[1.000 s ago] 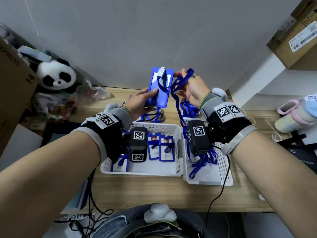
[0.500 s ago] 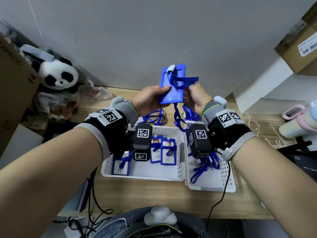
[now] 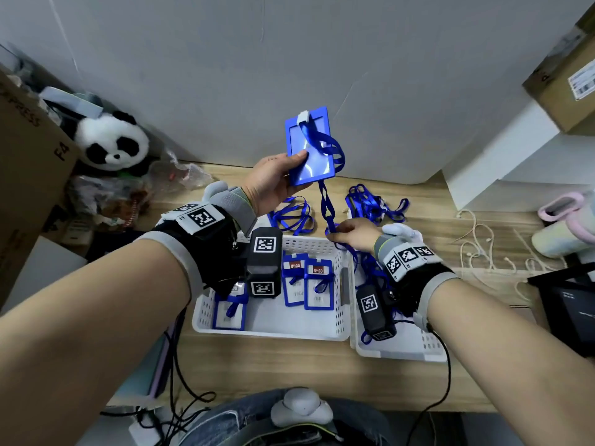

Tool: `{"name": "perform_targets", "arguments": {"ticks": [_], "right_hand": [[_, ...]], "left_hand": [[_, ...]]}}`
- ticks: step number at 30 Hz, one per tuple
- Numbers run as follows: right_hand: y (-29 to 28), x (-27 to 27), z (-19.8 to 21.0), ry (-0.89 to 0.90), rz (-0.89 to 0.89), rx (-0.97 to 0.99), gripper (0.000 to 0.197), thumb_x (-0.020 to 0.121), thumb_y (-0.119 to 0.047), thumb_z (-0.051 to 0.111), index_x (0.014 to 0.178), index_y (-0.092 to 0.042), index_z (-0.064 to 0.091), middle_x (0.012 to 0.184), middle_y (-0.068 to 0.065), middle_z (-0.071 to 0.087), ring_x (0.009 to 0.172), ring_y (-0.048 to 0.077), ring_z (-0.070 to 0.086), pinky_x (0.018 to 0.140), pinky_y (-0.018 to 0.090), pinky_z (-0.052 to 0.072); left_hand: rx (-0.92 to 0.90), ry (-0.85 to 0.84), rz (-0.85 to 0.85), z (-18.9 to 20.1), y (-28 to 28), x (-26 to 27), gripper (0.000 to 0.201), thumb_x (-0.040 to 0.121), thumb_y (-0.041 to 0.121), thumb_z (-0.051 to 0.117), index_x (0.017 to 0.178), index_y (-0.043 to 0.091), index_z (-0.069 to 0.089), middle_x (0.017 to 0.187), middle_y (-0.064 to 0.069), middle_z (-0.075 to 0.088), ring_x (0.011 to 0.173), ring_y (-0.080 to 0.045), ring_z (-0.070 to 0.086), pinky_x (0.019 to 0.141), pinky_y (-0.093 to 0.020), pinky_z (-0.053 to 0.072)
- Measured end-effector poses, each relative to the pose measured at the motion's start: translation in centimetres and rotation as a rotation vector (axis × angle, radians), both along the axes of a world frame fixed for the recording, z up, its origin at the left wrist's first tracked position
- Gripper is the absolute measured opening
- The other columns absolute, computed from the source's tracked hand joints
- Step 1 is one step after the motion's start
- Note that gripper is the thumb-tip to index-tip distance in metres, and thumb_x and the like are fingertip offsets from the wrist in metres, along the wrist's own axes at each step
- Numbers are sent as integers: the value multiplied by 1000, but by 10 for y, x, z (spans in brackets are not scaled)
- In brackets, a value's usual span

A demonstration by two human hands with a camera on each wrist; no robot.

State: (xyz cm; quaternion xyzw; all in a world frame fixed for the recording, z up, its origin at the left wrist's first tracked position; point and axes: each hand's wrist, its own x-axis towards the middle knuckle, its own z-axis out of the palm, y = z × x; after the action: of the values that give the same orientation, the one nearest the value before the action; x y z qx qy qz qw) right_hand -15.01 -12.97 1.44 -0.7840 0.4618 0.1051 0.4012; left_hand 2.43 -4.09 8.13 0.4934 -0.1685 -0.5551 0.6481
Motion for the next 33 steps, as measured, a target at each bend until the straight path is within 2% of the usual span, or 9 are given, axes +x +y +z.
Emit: {"name": "perform_targets", "arguments": {"ticks": [5, 9, 13, 15, 18, 24, 28, 30, 33], "right_hand": [[-4, 1, 7, -406, -298, 201, 22, 96, -19, 48, 90, -6, 65, 96, 7, 65, 94, 18, 57, 80, 23, 42], [-11, -2, 22, -687, -399, 395, 35, 97, -16, 43, 63, -13, 50, 70, 2, 57, 71, 15, 54, 70, 25, 42], [-15, -10, 39, -858, -507, 495, 31, 89, -17, 52, 59, -12, 47, 58, -1, 45, 55, 8, 52, 61, 25, 39], [-18, -13, 45, -979, -544, 583, 28, 84, -13, 51, 55, -12, 53, 59, 0, 51, 61, 9, 54, 65, 27, 38], [-21, -20, 49, -1099, -611, 686, 47, 84, -11, 45, 38, -15, 44, 69, 7, 65, 80, 21, 57, 78, 32, 43], [-21, -30, 54, -1173, -772, 764, 35, 95, -19, 42, 60, -13, 43, 57, 2, 55, 70, 23, 64, 77, 34, 52], [-19, -29, 55, -1223, -791, 783, 31, 97, -23, 42, 72, -12, 58, 74, 3, 70, 74, 20, 68, 77, 32, 55], [-20, -29, 55, -1205, -740, 752, 27, 98, -24, 42, 87, -13, 64, 88, -1, 73, 86, 18, 68, 87, 32, 53], [-21, -25, 51, -1038, -607, 641, 26, 99, -24, 40, 100, -18, 65, 100, -7, 71, 96, 15, 62, 101, 36, 42]], "left_hand": [[70, -95, 83, -6, 1, -1, 10, 93, 13, 55, 91, 7, 62, 76, 1, 71, 68, -10, 68, 63, -22, 58], [167, -131, 105, -24, 0, -4, 13, 92, 15, 57, 99, 5, 59, 94, -7, 67, 81, -16, 65, 78, -30, 55], [197, -143, 78, -34, -2, -14, 10, 93, 14, 56, 91, 5, 61, 96, -9, 66, 87, -19, 64, 87, -33, 51], [205, -156, 83, -35, -3, -16, 11, 93, 14, 56, 88, 6, 61, 93, -8, 66, 85, -18, 63, 88, -33, 51], [227, -188, 93, -36, -3, -15, 10, 93, 15, 57, 88, 7, 61, 94, -9, 66, 84, -18, 64, 86, -33, 52], [251, -252, 96, -37, 4, -11, 11, 92, 14, 57, 87, 6, 61, 94, -11, 65, 88, -22, 64, 87, -36, 53], [367, -347, 87, -43, 11, -9, 15, 89, 15, 62, 92, 0, 60, 106, -19, 64, 98, -29, 62, 92, -42, 51], [430, -353, 28, -45, 14, -9, 16, 87, 16, 64, 80, 3, 58, 106, -21, 63, 95, -29, 63, 92, -44, 52], [450, -279, -150, -42, 21, -15, 16, 87, 15, 64, 77, 5, 55, 98, -17, 65, 83, -22, 65, 77, -34, 57]]}}
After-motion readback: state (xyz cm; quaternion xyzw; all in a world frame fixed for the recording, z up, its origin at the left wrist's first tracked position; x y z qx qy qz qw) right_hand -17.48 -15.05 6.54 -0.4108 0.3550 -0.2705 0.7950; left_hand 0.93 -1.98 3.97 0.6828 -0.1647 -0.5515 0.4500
